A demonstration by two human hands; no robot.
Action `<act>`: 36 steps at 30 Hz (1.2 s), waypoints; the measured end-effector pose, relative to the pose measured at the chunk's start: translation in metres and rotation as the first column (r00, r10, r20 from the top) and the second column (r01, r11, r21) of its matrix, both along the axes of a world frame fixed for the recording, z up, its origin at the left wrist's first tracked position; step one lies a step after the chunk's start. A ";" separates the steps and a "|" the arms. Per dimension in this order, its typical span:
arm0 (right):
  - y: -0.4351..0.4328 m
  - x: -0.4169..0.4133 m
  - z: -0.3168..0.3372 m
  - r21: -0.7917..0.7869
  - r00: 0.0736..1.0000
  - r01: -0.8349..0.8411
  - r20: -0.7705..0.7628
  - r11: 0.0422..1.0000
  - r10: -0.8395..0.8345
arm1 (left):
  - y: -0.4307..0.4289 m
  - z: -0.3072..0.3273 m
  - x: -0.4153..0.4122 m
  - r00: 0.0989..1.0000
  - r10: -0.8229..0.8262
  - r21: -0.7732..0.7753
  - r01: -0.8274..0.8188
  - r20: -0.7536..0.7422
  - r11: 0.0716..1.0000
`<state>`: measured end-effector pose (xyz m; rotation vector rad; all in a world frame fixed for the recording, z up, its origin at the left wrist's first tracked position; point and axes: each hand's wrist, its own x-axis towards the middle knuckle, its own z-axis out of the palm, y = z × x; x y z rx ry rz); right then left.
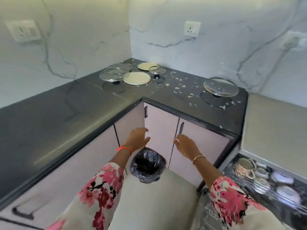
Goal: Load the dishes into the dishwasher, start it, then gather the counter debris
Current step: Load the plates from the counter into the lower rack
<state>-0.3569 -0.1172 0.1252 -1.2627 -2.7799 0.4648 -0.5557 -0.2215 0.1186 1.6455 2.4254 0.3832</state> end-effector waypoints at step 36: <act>0.406 -0.528 -0.001 -0.118 0.961 0.250 -0.087 0.961 -0.261 | 0.349 0.037 -0.579 0.823 0.346 0.425 -0.538 0.450 0.728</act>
